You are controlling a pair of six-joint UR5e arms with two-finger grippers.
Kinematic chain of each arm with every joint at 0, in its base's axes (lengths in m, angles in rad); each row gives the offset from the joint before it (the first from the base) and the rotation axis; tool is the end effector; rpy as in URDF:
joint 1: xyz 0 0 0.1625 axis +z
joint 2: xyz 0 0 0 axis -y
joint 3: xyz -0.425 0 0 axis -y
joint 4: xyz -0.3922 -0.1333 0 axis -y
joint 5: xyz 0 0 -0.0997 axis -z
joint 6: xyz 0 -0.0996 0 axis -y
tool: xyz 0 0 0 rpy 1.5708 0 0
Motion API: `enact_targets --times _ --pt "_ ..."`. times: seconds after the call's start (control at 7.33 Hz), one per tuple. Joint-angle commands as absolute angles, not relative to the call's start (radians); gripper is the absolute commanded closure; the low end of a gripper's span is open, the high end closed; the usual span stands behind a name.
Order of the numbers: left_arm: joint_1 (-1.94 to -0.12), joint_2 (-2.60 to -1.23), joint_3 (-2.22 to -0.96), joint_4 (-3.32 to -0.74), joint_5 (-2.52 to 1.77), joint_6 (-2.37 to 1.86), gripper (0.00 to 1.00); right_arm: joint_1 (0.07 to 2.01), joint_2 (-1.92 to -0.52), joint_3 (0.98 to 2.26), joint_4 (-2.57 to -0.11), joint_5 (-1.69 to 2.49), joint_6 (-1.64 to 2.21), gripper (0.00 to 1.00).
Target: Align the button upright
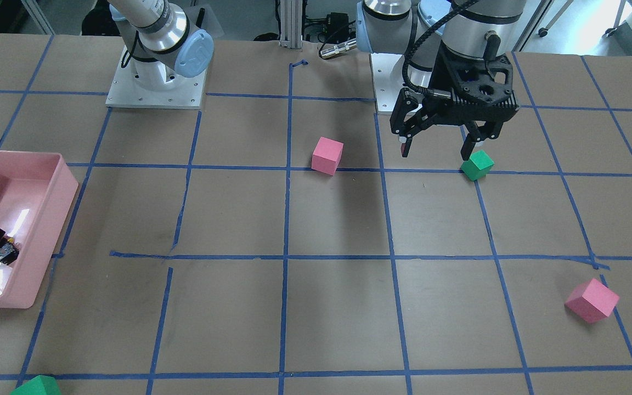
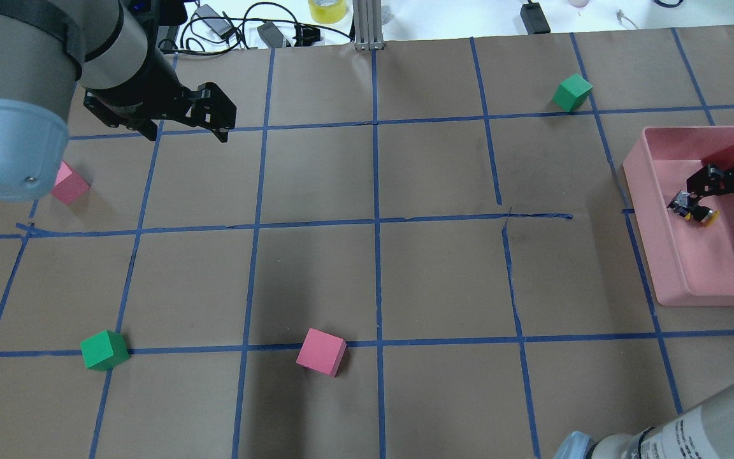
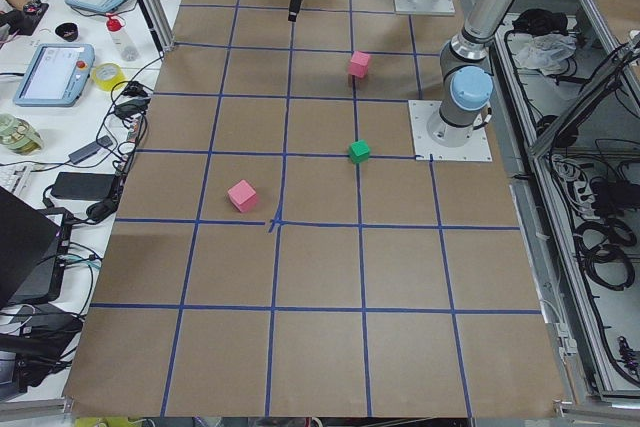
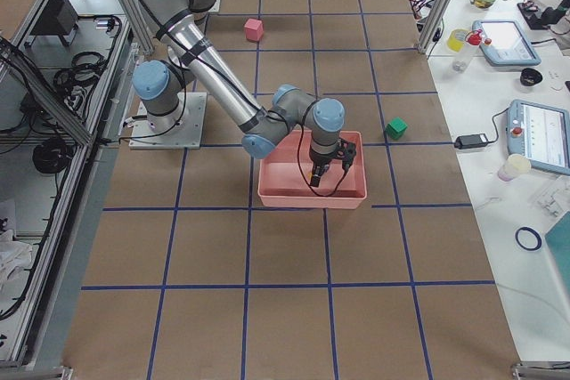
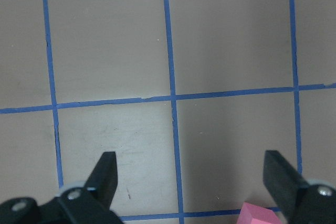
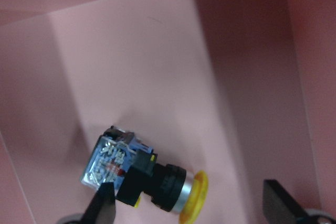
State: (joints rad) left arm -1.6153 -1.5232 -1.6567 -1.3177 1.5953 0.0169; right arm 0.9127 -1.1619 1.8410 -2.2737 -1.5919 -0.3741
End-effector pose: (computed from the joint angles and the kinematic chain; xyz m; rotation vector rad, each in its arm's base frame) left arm -0.1525 -0.4840 0.4960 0.0911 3.1008 -0.3349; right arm -0.2486 -0.5361 0.2089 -0.4407 -3.0801 0.0160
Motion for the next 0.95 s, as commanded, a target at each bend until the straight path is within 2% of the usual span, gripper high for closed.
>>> enact_targets --times 0.0,0.41,0.82 --pt "-1.615 -1.523 -1.657 -1.318 1.595 0.017 0.0 0.913 -1.152 1.841 -2.275 -1.589 -0.374 0.0" --pt "-1.615 -1.523 -1.657 -1.318 1.595 0.017 0.0 0.913 -1.151 1.844 -2.275 -1.589 -0.39 0.0" --pt "-1.615 -1.523 -1.658 -1.318 1.595 0.017 0.0 0.913 -1.154 1.841 -2.286 -1.576 -0.581 0.0"
